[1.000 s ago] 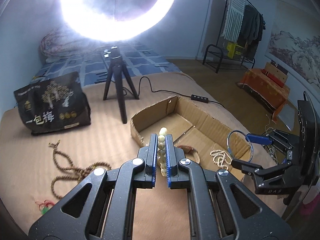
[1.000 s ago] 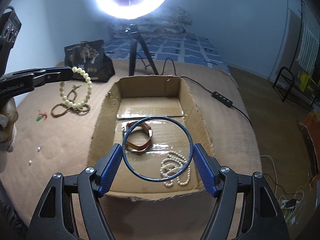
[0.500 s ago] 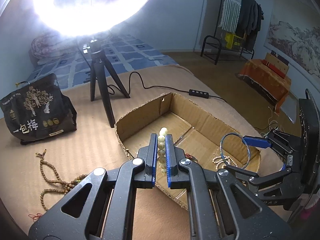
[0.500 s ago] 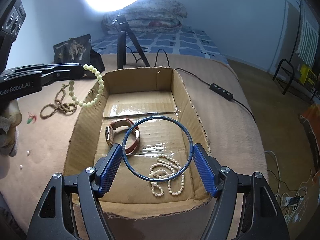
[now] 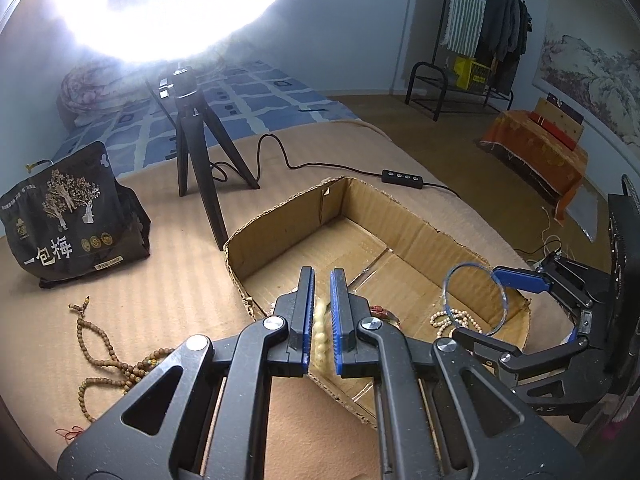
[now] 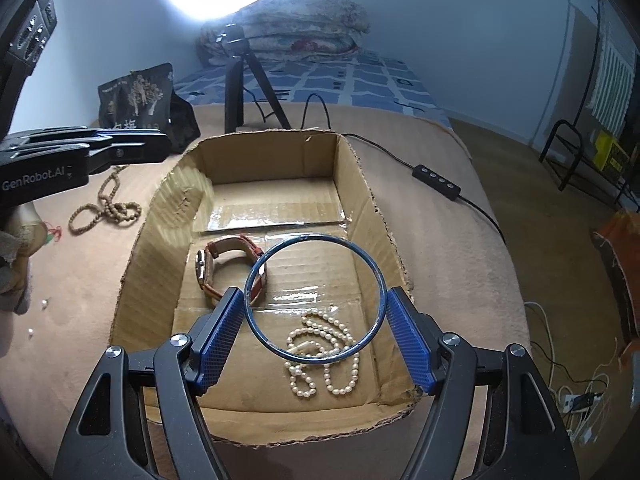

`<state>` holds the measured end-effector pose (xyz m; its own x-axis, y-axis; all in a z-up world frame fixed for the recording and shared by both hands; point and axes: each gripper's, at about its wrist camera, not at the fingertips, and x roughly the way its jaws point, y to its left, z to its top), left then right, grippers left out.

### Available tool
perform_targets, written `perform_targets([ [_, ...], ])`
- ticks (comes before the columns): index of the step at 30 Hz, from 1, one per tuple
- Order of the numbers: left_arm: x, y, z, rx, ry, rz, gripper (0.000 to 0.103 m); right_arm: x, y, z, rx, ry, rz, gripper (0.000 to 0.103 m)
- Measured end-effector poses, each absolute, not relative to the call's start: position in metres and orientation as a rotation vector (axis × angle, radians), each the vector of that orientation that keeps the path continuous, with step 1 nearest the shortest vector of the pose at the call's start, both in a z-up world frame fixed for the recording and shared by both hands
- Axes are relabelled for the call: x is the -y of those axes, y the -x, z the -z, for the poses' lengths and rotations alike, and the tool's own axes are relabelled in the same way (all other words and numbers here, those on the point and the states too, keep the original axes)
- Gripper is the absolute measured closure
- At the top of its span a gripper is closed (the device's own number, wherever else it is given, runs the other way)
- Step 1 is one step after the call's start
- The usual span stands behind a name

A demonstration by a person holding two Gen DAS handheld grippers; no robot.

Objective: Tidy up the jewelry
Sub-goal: 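Open both tools to release the bracelet and bangle into the box, then move both tools back toward the loose pearls on the blanket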

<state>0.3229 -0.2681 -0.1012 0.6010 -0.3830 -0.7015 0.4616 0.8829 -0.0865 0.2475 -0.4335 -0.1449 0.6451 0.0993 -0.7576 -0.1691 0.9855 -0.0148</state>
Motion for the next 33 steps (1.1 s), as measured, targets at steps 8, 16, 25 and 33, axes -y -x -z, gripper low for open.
perform_targets([
  [8, 0.265, -0.32, 0.098, -0.776, -0.103, 0.485, 0.097, 0.434, -0.243, 0.141, -0.849, 0.081, -0.147, 0.028],
  [16, 0.253, -0.307, 0.083, -0.754, -0.091, 0.477, 0.097, 0.431, -0.235, 0.132, -0.84, 0.082, -0.151, 0.028],
  [25, 0.226, -0.285, 0.053, -0.71, -0.07, 0.465, 0.097, 0.414, -0.217, 0.107, -0.812, 0.091, -0.169, 0.028],
  [33, 0.175, -0.252, 0.021, -0.666, -0.056, 0.433, 0.097, 0.386, -0.196, 0.081, -0.78, 0.114, -0.222, 0.028],
])
